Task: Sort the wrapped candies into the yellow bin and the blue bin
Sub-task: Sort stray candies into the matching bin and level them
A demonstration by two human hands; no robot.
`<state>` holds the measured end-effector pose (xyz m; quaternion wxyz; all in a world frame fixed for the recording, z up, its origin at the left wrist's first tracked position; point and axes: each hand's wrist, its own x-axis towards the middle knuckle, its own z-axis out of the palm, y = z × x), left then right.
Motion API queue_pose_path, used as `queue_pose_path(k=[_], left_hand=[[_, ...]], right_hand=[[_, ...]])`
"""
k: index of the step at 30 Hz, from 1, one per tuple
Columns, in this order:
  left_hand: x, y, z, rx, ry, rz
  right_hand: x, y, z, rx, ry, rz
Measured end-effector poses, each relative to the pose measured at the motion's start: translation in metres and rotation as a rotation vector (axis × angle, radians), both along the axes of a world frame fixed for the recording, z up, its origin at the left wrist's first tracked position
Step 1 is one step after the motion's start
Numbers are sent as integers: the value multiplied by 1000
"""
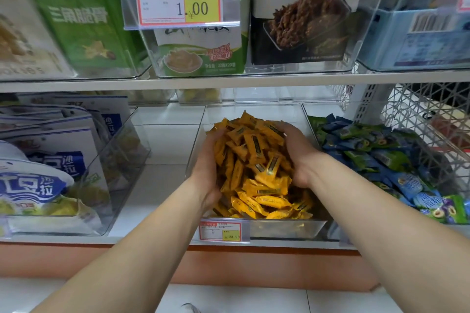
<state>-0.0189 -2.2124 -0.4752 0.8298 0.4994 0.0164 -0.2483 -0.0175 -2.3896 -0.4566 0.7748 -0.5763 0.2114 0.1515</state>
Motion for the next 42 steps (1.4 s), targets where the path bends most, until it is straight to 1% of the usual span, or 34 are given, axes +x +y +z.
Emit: queue_pose_path(k=[3,9,11,14,16,19,20,22,23,24,26,28,29,31,36,38,39,40,42], left_hand=[[0,0,8,-21,-17,38],[-2,-1,19,-60,-15,86],[-2,-3,22,-43,-40,132],[-4,0,24,36,-103,151],[-8,3,27,140,-172,132],[-14,3,30,354,-320,185],[-15,2,29,455,-391,214],[-17,0,25,768,-589,254],[-19,-2,23,922,-688,231],[-23,-6,21,1007,-771,154],[-30,-19,15,1083,-924,-105],[-36,-32,7,1240,-1125,-359],[-36,-34,3,1326,-1192,-443],[-31,-30,0,1452,-1181,-503],[-27,-26,12,1698,-969,-442],[-35,-37,20,1785,-964,-377],[-40,-45,24,1787,-997,-302],[-45,-53,29,1736,-1035,-204],[-57,-73,39,1505,-1100,-38]], right_hand=[[3,-3,9,21,-20,-23],[1,-15,26,1,-94,55],[0,-21,32,-71,-122,79],[-3,-27,40,-268,-192,135],[-7,-28,44,-375,-269,157],[-17,-29,50,-537,-424,168],[-20,-31,52,-617,-468,156],[-27,-37,51,-844,-566,136],[-32,-41,50,-978,-603,135],[-37,-46,49,-1095,-621,133],[-48,-57,44,-1249,-626,123],[-61,-72,41,-1312,-609,106],[-67,-79,40,-1327,-598,113],[-81,-95,37,-1368,-585,144],[-117,-145,36,-1379,-578,101],[-127,-163,35,-1430,-541,125],[-132,-171,33,-1441,-538,150],[-136,-177,29,-1443,-554,187],[-144,-181,18,-1449,-607,323]])
